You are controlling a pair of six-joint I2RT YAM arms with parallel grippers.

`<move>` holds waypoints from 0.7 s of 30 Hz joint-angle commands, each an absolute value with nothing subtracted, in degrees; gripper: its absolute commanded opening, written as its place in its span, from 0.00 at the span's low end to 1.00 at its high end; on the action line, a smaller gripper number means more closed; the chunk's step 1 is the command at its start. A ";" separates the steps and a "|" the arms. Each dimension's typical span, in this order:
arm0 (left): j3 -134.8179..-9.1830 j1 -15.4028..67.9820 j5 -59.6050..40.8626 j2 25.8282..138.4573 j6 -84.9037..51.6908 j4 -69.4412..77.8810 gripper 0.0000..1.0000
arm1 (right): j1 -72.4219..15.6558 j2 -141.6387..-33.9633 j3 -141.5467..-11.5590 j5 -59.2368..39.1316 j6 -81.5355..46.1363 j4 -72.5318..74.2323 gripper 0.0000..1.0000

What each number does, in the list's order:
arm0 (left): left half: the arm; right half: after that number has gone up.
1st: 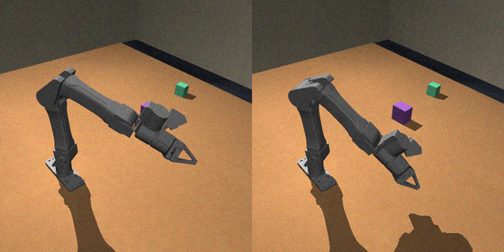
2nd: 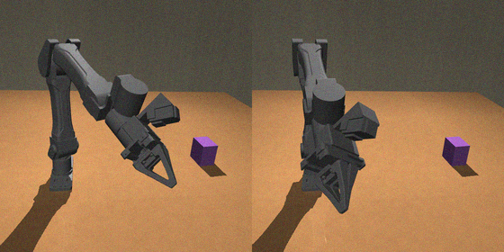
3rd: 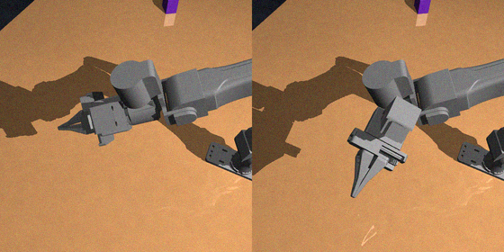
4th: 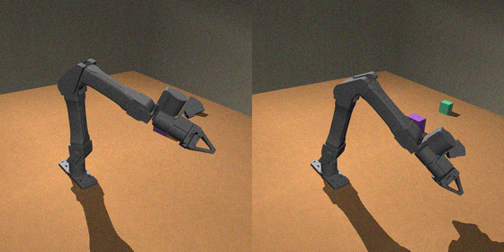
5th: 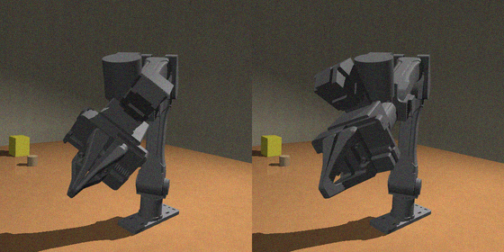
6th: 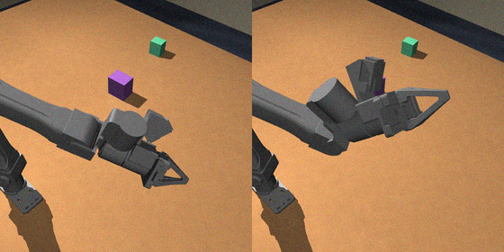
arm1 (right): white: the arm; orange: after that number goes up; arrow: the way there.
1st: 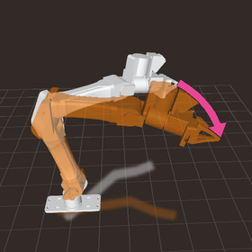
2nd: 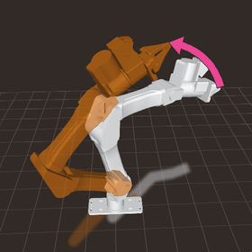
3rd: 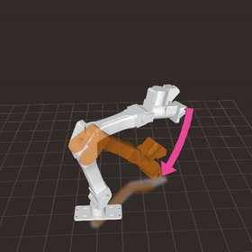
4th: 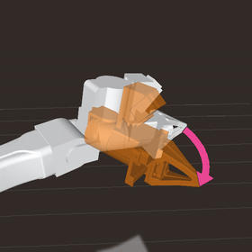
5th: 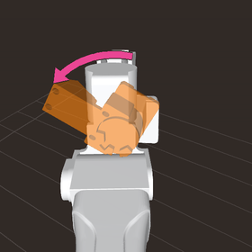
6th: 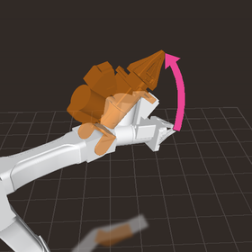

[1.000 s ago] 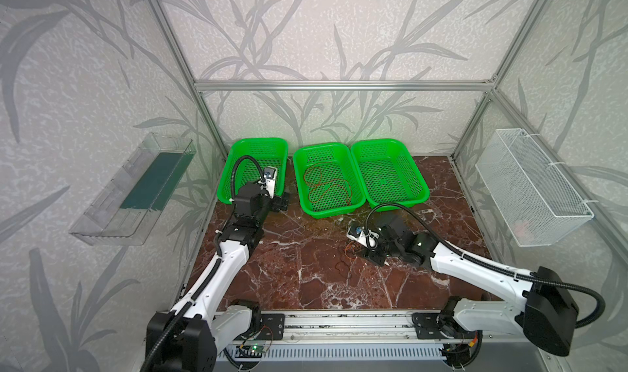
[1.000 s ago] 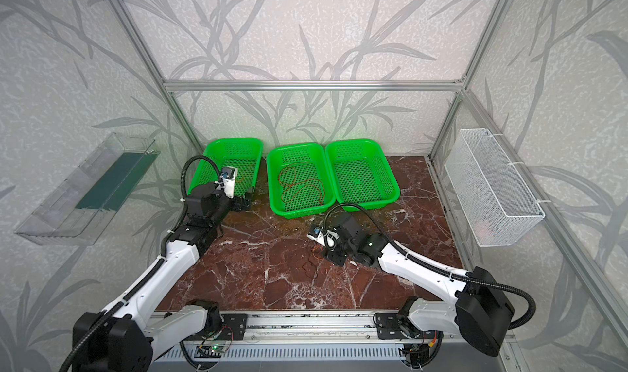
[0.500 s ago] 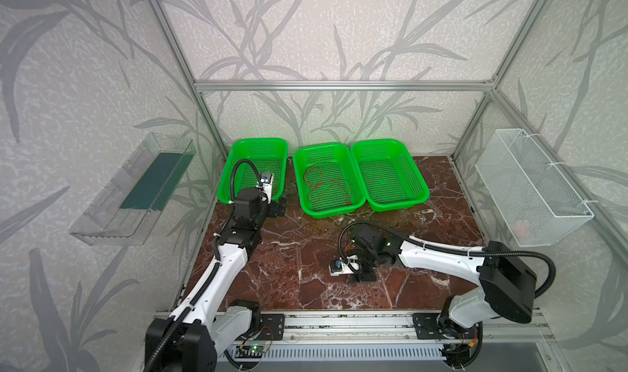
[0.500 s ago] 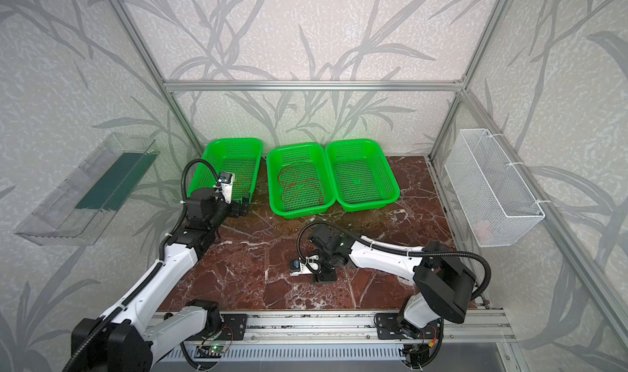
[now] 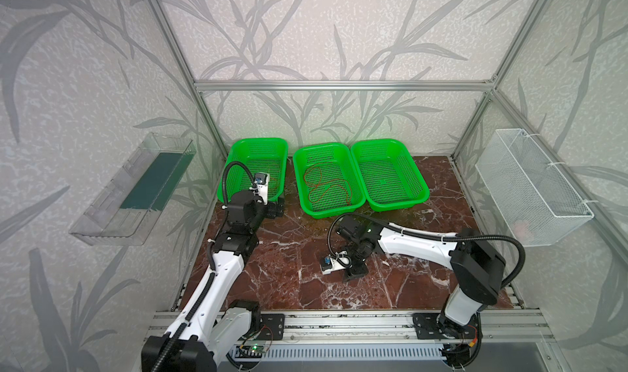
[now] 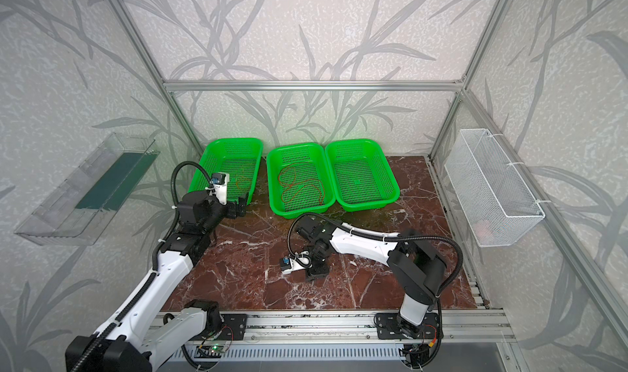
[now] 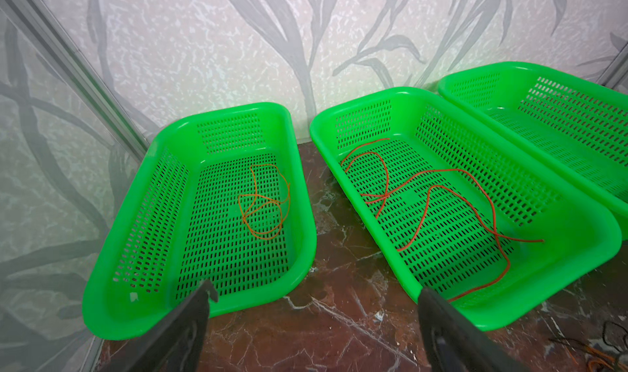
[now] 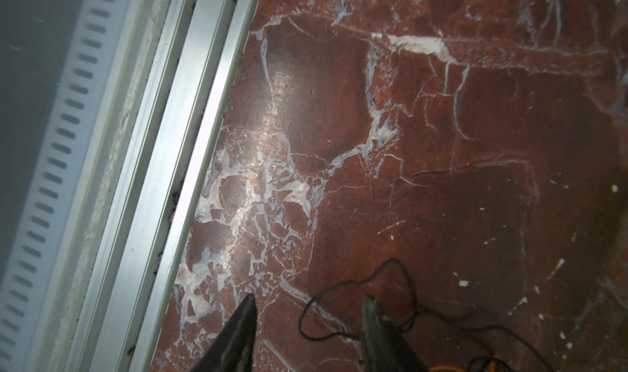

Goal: Untangle the cables

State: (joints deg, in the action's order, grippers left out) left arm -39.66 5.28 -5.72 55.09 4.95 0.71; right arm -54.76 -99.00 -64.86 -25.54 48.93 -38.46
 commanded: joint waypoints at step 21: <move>-42.52 6.29 -7.67 55.92 2.15 -0.38 0.96 | -57.35 -104.60 -67.96 -17.29 43.55 -40.52 0.51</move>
State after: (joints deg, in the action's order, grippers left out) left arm -39.70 5.78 -6.44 55.81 3.57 0.25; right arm -56.64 -104.81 -69.69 -18.90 46.41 -42.39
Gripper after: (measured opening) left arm 0.962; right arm 0.511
